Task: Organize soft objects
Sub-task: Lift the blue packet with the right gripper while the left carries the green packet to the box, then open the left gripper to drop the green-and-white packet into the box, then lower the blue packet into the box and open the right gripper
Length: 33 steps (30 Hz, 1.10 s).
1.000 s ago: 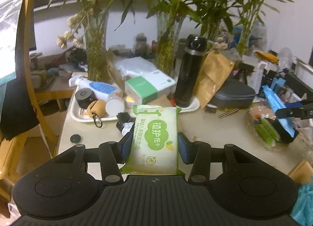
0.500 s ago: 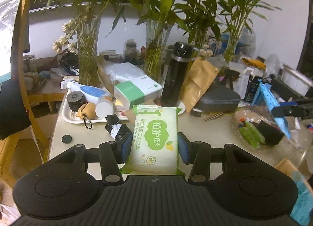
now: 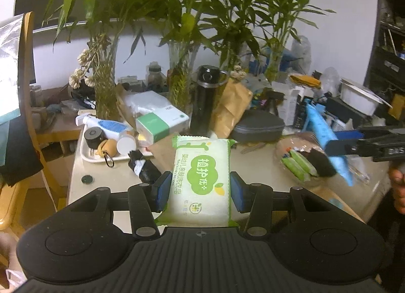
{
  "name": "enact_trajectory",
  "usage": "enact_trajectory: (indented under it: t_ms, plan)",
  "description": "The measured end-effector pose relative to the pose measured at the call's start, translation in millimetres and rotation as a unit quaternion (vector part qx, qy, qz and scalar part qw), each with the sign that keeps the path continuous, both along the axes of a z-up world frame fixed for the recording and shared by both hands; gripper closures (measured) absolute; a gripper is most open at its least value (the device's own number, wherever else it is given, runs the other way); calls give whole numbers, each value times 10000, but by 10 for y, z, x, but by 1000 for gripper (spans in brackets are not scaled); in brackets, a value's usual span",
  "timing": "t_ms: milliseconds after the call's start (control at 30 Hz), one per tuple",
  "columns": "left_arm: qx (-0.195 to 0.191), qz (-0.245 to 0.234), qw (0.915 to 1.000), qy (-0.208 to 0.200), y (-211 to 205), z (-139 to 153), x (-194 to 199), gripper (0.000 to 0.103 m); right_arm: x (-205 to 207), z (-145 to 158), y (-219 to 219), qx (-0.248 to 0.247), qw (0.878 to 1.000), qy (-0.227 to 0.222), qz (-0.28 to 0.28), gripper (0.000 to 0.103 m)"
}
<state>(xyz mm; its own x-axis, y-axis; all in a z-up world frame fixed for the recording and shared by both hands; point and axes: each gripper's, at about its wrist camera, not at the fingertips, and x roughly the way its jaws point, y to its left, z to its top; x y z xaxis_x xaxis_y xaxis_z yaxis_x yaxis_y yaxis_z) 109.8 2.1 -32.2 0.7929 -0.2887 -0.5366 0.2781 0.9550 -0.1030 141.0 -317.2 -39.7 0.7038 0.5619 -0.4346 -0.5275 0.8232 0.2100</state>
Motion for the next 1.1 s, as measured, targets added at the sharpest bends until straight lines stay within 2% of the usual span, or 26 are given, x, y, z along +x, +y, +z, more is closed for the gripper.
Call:
enact_trajectory:
  t_ms: [333,433,500,567,633,800,933,1100]
  plan:
    - [278,-290,9977,550,-105,-65,-340,56,-100,32,21,94,9998,-87,152,38]
    - [267,-440,9960,737,-143,-136,-407,56,-154,19,48,79,9997,-71,242,38]
    - [132,-605,9956,697,-154,-175,-445,52,-178,16,77,57,9996,-66,285,38]
    - [98,-700,9956,609,-170,-165,-474,29,-199,17,112,28,9995,-75,317,38]
    - [114,-712,9965,428,-174,-124,-523,26,-218,11,139,12,9994,-61,334,38]
    - [246,-265,9993,103,-78,-68,-570,26,-266,-2,162,-19,9992,-44,394,38]
    - [130,142,9997,158,45,-70,-550,26,-298,-4,169,-10,9990,-12,445,38]
    - [6,327,9993,155,134,-46,-558,26,-415,41,260,-49,9980,43,633,38]
